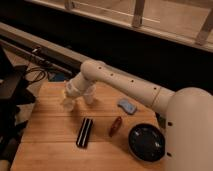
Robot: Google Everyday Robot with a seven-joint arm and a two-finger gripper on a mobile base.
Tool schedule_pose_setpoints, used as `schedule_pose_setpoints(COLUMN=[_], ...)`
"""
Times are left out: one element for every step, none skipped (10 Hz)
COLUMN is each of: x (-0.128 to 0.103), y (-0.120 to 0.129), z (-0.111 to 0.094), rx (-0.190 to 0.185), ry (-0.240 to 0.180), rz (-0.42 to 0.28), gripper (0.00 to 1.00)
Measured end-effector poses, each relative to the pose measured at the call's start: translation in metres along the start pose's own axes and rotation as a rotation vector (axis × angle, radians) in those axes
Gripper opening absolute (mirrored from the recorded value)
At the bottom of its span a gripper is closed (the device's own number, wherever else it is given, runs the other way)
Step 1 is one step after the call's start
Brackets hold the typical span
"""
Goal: Knock the bottle over
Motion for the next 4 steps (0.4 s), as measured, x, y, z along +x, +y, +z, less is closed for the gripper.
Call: schedule_pose_setpoints(x=[0.001,0.001,-0.001,-0.001], y=[0.000,-0.001,-0.002,-0.003], z=[0.002,-0.002,-0.010,-0.012], rx=[0.009,0.011,0.013,0.015], ry=[0.009,0.009,0.004,0.005], rz=[0.000,0.001,0.000,0.000], gripper=[0.23,0.22,0.15,0.07])
